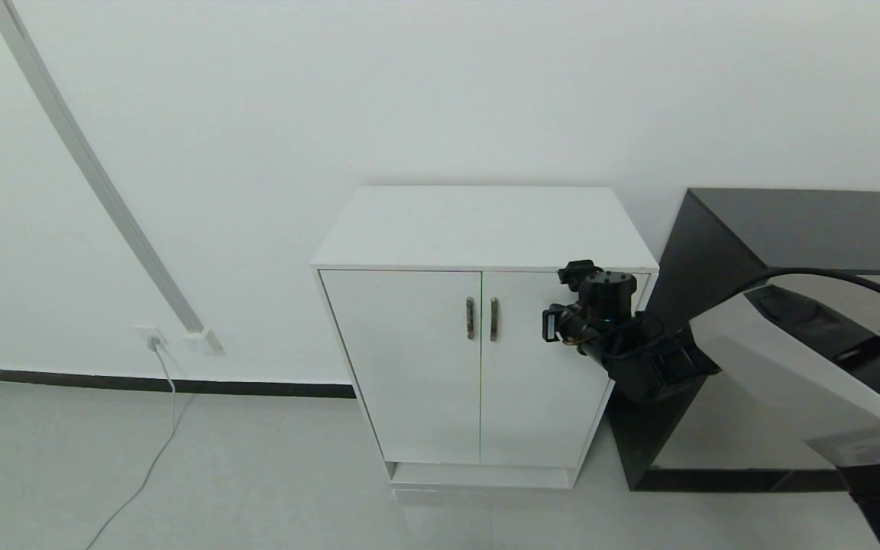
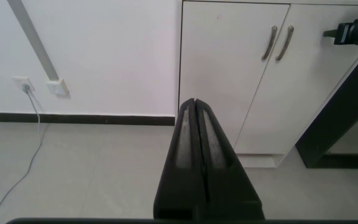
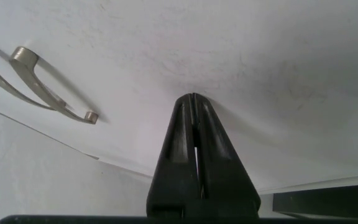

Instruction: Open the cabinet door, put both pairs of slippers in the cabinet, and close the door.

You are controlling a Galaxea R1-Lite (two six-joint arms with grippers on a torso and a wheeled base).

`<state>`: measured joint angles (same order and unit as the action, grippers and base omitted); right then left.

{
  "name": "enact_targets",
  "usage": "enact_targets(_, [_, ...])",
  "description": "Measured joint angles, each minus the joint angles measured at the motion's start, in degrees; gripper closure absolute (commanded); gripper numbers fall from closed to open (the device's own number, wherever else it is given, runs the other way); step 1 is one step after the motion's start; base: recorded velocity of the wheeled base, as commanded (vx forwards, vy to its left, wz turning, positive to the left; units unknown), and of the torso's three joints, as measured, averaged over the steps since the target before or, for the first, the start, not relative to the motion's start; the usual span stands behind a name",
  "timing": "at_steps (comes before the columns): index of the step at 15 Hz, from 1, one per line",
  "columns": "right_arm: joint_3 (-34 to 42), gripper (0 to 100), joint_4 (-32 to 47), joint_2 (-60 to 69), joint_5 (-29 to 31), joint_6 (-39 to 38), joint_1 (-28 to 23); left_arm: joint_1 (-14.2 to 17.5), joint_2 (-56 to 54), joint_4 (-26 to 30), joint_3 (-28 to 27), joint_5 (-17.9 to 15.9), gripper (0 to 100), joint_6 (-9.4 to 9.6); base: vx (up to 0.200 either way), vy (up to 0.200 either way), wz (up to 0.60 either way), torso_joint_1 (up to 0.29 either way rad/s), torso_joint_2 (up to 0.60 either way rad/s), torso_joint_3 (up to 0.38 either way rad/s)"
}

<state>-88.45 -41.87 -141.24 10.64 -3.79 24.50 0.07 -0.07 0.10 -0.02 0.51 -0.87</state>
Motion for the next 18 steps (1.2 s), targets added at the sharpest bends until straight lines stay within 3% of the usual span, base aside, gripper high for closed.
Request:
enact_targets(12, [-1.2, 100, 1.7, -0.1, 0.0, -0.2, -0.5, 0.0, 0.0, 0.0, 0.0, 0.0, 100, 0.00, 0.000, 0.000, 0.00, 0.000, 0.00, 0.000])
enact_targets(18, [9.3, 100, -1.5, 5.8, -0.1, -0.5, -0.8, 0.0, 0.0, 0.0, 0.0, 0.0, 100, 0.00, 0.000, 0.000, 0.00, 0.000, 0.00, 0.000])
